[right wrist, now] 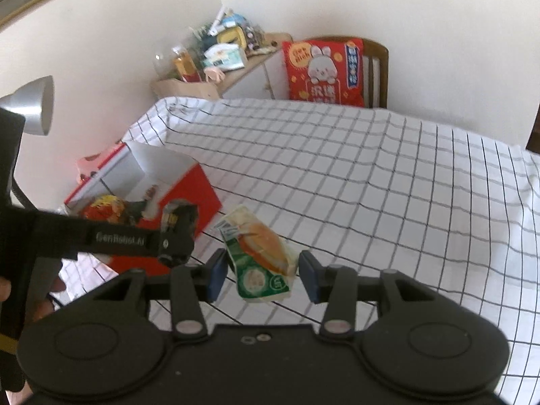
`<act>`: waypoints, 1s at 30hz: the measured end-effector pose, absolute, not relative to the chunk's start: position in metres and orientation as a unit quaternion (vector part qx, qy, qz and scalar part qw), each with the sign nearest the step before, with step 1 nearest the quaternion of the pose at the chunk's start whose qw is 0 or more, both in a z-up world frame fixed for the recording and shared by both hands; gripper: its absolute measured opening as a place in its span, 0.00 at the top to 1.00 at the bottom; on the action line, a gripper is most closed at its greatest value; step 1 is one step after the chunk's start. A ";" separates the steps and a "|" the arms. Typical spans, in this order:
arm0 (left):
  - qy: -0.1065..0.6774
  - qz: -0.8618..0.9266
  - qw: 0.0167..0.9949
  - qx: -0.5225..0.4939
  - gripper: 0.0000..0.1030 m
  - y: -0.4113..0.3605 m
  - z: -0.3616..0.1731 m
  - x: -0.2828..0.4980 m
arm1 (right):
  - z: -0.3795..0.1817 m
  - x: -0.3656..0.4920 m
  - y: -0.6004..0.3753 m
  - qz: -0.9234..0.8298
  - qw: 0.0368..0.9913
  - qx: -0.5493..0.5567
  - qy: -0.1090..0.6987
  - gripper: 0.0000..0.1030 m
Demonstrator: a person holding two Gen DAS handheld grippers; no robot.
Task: Organize snacks
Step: 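Carry the black packet and clear pastry into the red box and open both grippers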
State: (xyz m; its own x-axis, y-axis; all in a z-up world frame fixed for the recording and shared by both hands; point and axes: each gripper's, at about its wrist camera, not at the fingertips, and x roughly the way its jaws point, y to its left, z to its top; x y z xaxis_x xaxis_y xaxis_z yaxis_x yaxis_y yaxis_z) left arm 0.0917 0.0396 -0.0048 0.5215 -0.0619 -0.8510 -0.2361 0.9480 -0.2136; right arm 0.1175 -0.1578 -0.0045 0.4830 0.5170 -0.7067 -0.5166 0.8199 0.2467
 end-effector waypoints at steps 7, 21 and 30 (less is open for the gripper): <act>0.468 0.043 0.870 -0.148 0.69 0.066 0.016 0.064 | 0.016 0.096 -0.122 0.317 0.863 0.006 0.394 0.57; 0.419 0.069 0.897 -0.122 0.69 0.132 0.039 0.025 | 0.032 0.062 -0.042 0.327 0.880 -0.009 0.346 0.57; 0.402 0.105 0.903 -0.108 0.69 0.176 0.032 0.031 | 0.019 0.065 0.012 0.313 0.888 -0.025 0.336 0.57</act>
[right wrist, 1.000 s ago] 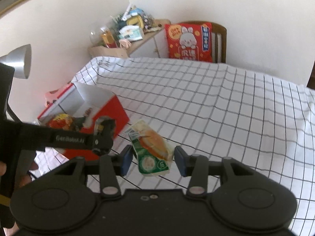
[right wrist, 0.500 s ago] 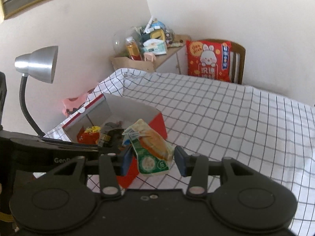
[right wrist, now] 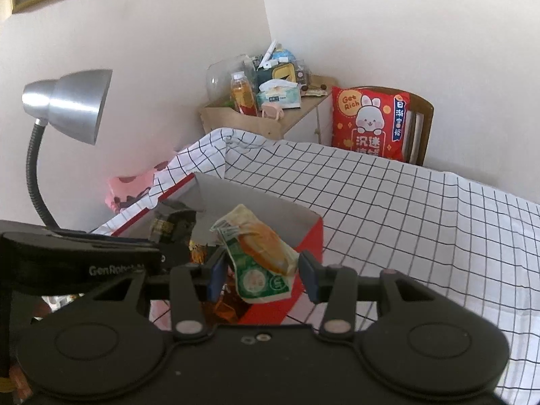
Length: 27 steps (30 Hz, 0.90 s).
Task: Organize snacks
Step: 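Carry the black packet and clear pastry into the red box and open both grippers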
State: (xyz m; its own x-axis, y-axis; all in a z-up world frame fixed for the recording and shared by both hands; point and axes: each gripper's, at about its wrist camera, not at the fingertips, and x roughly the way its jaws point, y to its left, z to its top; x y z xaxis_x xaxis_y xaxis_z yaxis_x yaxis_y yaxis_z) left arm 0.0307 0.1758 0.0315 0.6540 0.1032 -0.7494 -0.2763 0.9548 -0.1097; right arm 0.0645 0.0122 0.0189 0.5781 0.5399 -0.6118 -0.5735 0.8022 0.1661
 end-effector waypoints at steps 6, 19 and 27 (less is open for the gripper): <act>0.407 0.118 0.898 -0.115 0.69 0.204 0.016 0.044 | 0.003 0.075 0.040 0.315 0.883 -0.034 0.346 0.57; 0.438 0.118 0.880 -0.142 0.52 0.230 -0.020 0.066 | -0.028 0.089 0.072 0.331 0.860 -0.050 0.386 0.55; 0.429 0.126 0.880 -0.162 0.25 0.236 -0.022 0.060 | -0.026 0.088 0.070 0.339 0.856 -0.050 0.386 0.35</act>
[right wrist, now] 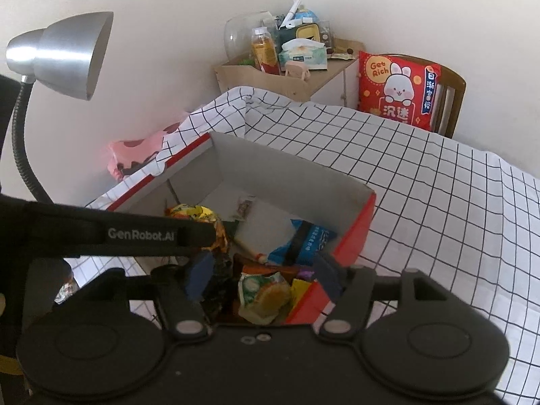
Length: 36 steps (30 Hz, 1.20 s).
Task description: Organize snacks
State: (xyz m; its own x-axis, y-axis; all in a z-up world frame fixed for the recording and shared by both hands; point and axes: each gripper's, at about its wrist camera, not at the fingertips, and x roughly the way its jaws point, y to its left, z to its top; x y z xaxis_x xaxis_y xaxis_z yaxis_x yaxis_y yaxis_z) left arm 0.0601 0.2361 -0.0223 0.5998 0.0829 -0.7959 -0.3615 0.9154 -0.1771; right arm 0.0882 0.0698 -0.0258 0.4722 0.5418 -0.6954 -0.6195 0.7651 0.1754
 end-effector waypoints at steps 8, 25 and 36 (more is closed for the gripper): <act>0.410 0.125 0.889 -0.164 0.18 0.234 -0.014 0.046 | -0.017 0.081 0.058 0.345 0.859 -0.050 0.375 0.15; 0.357 0.130 0.914 -0.140 0.17 0.208 0.020 0.001 | 0.004 0.057 0.010 0.342 0.876 -0.018 0.340 0.00; 0.330 0.136 0.926 -0.125 0.17 0.186 0.036 -0.030 | 0.018 0.043 -0.018 0.335 0.888 0.023 0.315 0.00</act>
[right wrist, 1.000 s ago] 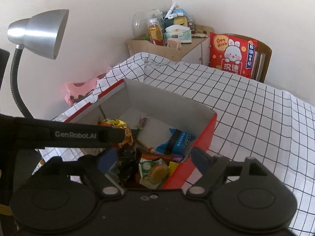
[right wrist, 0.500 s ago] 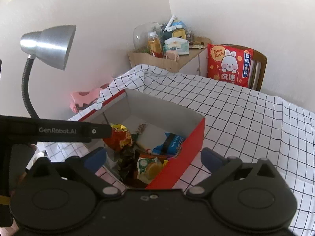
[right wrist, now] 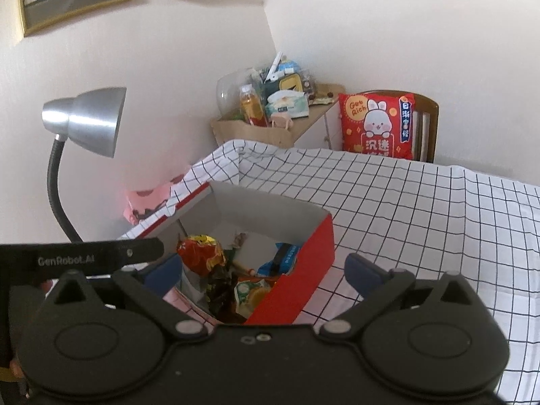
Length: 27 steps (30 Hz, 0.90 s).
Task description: Organize snacks
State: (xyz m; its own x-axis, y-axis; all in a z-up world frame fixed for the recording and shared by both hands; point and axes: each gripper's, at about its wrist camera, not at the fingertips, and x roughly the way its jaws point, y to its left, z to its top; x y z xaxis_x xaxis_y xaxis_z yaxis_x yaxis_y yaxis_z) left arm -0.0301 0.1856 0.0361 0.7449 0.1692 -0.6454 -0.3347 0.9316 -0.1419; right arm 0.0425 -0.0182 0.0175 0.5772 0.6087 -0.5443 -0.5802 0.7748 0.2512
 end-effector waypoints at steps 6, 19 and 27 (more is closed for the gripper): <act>0.322 0.144 0.926 -0.134 0.16 0.185 0.040 -0.040 | 0.022 0.035 -0.024 0.333 0.893 0.029 0.301 0.00; 0.326 0.137 0.924 -0.147 0.16 0.184 0.040 -0.044 | 0.023 0.030 -0.022 0.335 0.894 0.024 0.296 0.00; 0.338 0.122 0.922 -0.142 0.16 0.181 0.037 -0.041 | 0.021 0.029 -0.020 0.331 0.895 0.022 0.296 0.00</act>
State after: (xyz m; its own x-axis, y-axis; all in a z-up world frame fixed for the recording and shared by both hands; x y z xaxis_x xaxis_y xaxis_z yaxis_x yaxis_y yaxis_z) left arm -0.0412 0.1809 0.0369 0.7416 0.1284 -0.6584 -0.3212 0.9297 -0.1804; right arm 0.0294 -0.0199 0.0206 0.6046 0.6066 -0.5162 -0.5807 0.7793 0.2357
